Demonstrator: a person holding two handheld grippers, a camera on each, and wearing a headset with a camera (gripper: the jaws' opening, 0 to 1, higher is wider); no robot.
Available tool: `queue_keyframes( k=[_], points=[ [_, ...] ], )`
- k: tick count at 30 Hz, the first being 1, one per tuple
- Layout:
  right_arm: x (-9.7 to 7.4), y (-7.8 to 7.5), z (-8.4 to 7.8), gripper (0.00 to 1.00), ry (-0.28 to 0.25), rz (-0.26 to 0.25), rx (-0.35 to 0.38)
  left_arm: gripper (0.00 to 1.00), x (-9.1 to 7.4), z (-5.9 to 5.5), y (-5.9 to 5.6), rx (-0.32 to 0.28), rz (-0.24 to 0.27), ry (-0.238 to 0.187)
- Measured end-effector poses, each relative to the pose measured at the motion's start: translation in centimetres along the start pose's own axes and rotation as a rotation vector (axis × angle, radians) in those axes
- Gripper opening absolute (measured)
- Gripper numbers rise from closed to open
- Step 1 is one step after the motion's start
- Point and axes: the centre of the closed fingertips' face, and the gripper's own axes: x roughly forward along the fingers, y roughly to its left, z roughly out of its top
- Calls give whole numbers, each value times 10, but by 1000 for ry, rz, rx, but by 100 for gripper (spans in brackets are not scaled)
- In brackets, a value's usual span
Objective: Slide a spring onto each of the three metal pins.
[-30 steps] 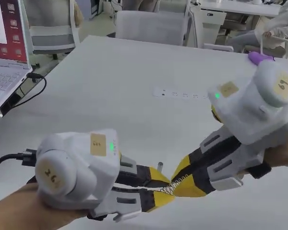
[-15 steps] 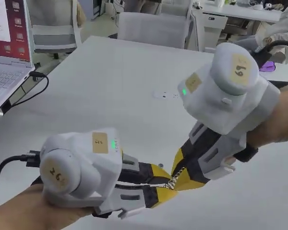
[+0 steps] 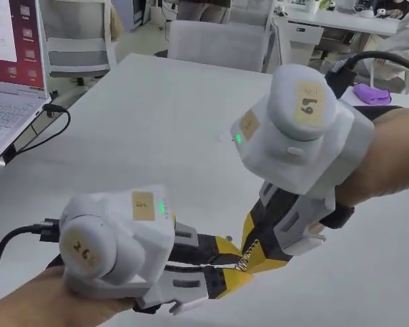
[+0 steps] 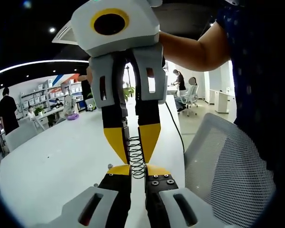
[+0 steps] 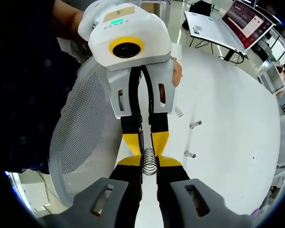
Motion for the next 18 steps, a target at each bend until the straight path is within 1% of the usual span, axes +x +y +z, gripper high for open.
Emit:
queue_keyframes(
  k=[5, 8, 12, 15, 17, 18],
  points=[
    [1, -1, 0, 8, 8, 0, -5, 4, -1, -2, 1, -15, 5, 1],
    [1, -3, 2, 8, 2, -2, -2, 8, -3, -6, -1, -26, -1, 11],
    [2, -5, 2, 8, -2, -8, 5, 13, -8, -7, 1, -53, 4, 5],
    [2, -7, 0, 8, 2, -15, 10, 16, -14, -12, 4, -70, 13, 18],
    [2, -9, -2, 8, 7, -18, 11, 17, -19, -17, 6, -86, 16, 30],
    [2, -9, -3, 8, 10, -20, 11, 19, -22, -19, 9, -89, 30, 33]
  ],
)
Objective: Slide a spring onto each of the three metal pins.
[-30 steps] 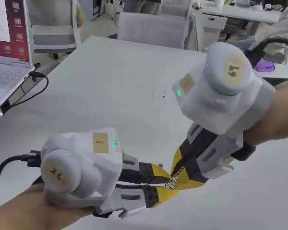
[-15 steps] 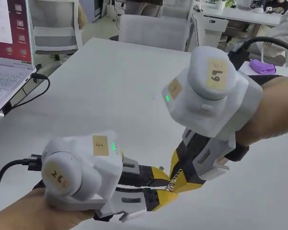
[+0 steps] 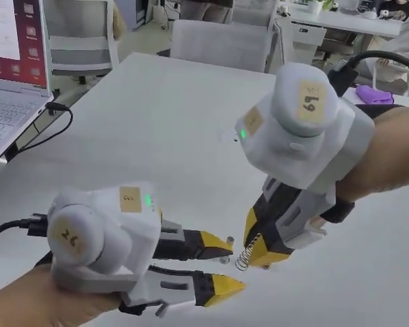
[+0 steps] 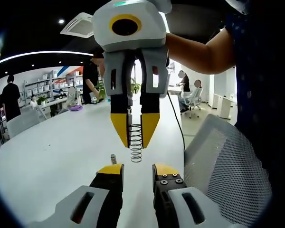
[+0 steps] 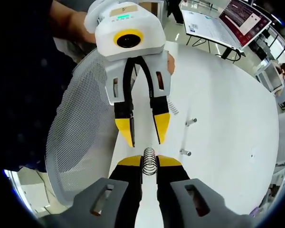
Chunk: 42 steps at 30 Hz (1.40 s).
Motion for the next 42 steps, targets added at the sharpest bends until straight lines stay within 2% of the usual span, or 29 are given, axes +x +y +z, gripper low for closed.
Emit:
queue_keyframes(
  k=[6, 10, 15, 23, 26, 29, 34, 36, 42],
  points=[
    [-1, -8, -5, 8, 13, -16, 6, 29, -17, -10, 8, -38, 32, 9],
    [-2, -15, -8, 8, 14, -28, 16, 34, -32, -20, 19, -73, 79, 16],
    [-2, -22, -14, 8, 34, -50, 19, 46, -48, -31, 28, -104, 140, 21],
    [-2, -35, -18, 8, 37, -75, 25, 58, -68, -50, 35, -138, 211, 50],
    [-2, -40, -21, 8, 43, -85, 29, 65, -75, -53, 39, -154, 244, 42],
    [-2, -44, -21, 8, 38, -87, 39, 69, -80, -58, 44, -163, 274, 43],
    [-1, -50, -22, 8, 38, -94, 42, 76, -85, -66, 47, -185, 281, 38],
    [0, -53, -23, 8, 41, -98, 43, 79, -86, -72, 50, -186, 298, 60],
    [2, -59, -22, 8, 35, -102, 48, 83, -89, -78, 53, -197, 309, 75]
  ],
)
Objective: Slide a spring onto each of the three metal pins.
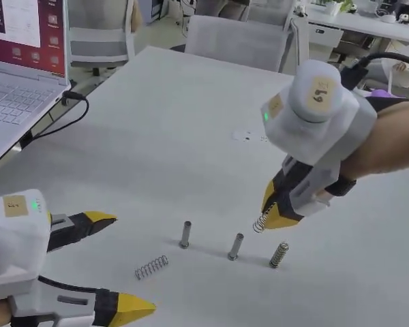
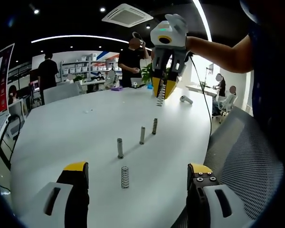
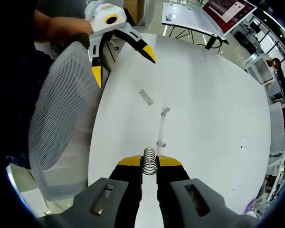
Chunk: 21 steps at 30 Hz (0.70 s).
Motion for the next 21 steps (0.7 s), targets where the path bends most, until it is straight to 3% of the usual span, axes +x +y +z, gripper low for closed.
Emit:
queue_keyframes(
  k=[10, 21],
  points=[
    [15, -9, 1, 8, 10, 12, 7, 84, -2, 0, 3, -12, 2, -5],
    [49, -25, -3, 8, 89, 28, 30, 83, -8, 2, 4, 4, 7, -8]
  ],
)
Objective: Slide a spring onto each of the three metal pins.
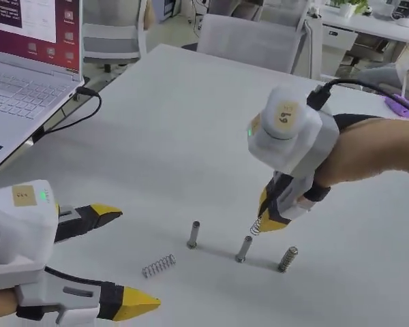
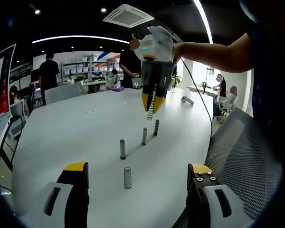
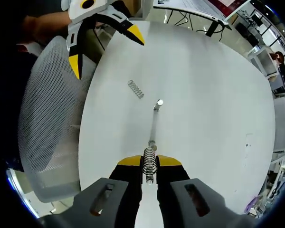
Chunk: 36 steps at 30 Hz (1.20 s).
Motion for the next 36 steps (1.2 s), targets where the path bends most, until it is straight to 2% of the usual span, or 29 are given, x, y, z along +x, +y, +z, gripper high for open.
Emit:
queue_keyframes(
  k=[3, 16, 25, 27, 36],
  points=[
    [7, -1, 0, 8, 12, 12, 7, 83, -2, -1, 2, 22, 7, 8],
    [25, -5, -4, 8, 48, 23, 21, 80, -5, 0, 2, 40, 6, 10],
    [28, -6, -1, 8, 52, 31, 21, 78, -4, 0, 2, 41, 2, 9],
    [30, -5, -3, 8, 73, 26, 9, 78, -4, 0, 2, 39, 2, 7],
    [35, -6, -5, 8, 76, 28, 14, 77, -4, 0, 1, 28, -1, 3]
  ],
)
